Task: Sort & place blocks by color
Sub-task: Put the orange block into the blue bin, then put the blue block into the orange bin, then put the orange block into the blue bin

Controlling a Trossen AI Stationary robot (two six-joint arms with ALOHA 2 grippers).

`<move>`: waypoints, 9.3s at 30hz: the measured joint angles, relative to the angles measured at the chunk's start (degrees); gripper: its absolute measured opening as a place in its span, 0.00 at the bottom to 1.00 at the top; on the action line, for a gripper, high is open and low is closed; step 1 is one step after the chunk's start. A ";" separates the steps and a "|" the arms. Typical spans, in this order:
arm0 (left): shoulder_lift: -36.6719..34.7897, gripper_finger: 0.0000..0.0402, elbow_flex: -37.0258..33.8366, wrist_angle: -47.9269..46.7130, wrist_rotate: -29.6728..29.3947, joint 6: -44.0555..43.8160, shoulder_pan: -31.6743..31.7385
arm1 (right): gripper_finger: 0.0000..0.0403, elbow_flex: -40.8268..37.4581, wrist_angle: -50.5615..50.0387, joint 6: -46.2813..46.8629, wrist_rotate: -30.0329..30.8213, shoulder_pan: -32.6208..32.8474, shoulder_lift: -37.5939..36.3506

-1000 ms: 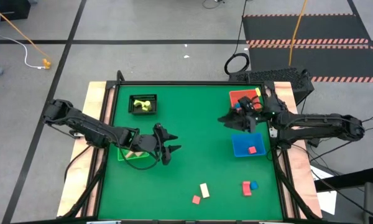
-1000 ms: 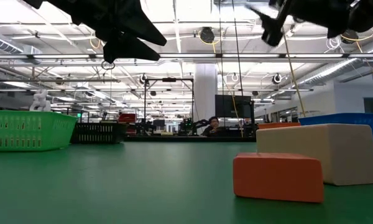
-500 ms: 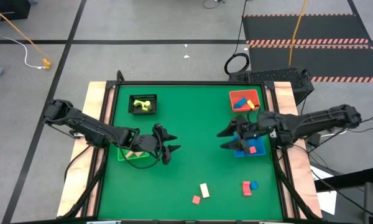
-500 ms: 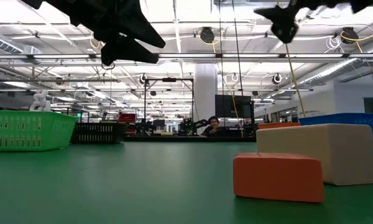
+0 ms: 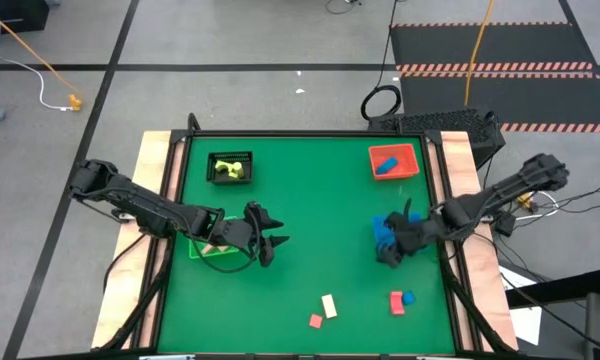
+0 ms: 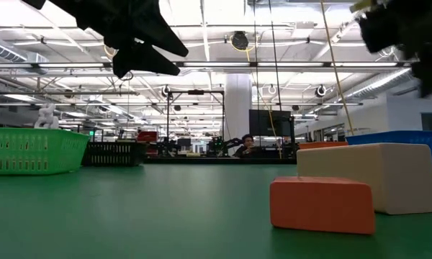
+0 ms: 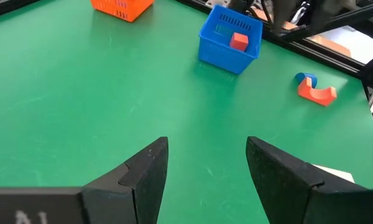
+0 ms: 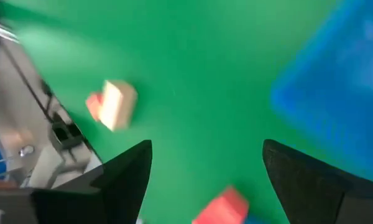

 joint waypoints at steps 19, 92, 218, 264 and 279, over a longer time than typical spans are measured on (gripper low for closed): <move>0.00 0.54 0.00 -2.16 0.09 3.35 -1.12 | 0.63 -0.02 4.37 23.92 -15.11 7.13 20.55; 0.04 0.54 0.00 -4.29 -2.82 2.08 -4.36 | 0.29 -0.09 9.34 -31.64 11.26 -11.23 -1.75; 0.04 0.54 -0.02 -4.57 -4.09 -0.05 4.73 | 0.17 -13.20 35.43 -76.30 35.19 20.19 -5.67; 0.03 0.54 -0.02 -2.29 -4.09 -0.19 5.19 | 0.42 -18.51 35.70 -66.06 17.80 -66.62 -1.62; 0.04 0.54 -0.02 -2.35 -4.07 1.65 5.16 | 0.53 -18.51 44.77 -58.09 -8.89 -54.64 -3.54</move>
